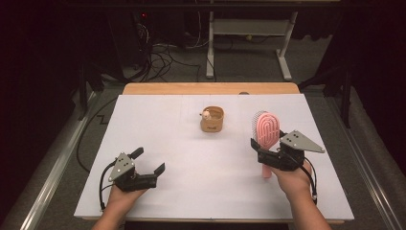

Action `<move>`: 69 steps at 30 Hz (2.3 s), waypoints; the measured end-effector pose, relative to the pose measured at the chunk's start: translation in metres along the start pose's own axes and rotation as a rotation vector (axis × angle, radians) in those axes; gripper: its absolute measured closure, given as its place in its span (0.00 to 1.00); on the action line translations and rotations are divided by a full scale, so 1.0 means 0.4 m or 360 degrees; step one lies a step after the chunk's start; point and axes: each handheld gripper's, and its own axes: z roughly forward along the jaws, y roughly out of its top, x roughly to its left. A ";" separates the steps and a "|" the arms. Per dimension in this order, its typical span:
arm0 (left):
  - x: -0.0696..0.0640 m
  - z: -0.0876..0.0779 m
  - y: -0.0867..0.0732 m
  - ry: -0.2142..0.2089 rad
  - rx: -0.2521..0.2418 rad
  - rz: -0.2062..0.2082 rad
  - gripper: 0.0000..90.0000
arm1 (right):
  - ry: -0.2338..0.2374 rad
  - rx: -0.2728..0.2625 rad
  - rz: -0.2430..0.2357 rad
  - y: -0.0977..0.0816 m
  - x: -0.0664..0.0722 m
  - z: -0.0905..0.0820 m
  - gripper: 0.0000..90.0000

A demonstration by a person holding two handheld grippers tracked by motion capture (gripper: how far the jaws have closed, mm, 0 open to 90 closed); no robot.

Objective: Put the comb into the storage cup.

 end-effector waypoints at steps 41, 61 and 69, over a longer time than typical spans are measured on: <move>-0.027 -0.006 0.013 -0.0019 -0.0008 0.0007 0.01 | -0.0043 -0.0274 0.0012 -0.024 0.008 -0.070 0.22; -0.024 -0.003 0.009 -0.0014 0.0007 0.0000 0.01 | -0.0006 -0.0264 -0.0024 -0.015 0.031 -0.045 0.22; -0.018 -0.006 0.008 -0.0012 0.0009 0.0008 0.01 | 0.0003 -0.0243 -0.0050 0.011 0.047 -0.001 0.22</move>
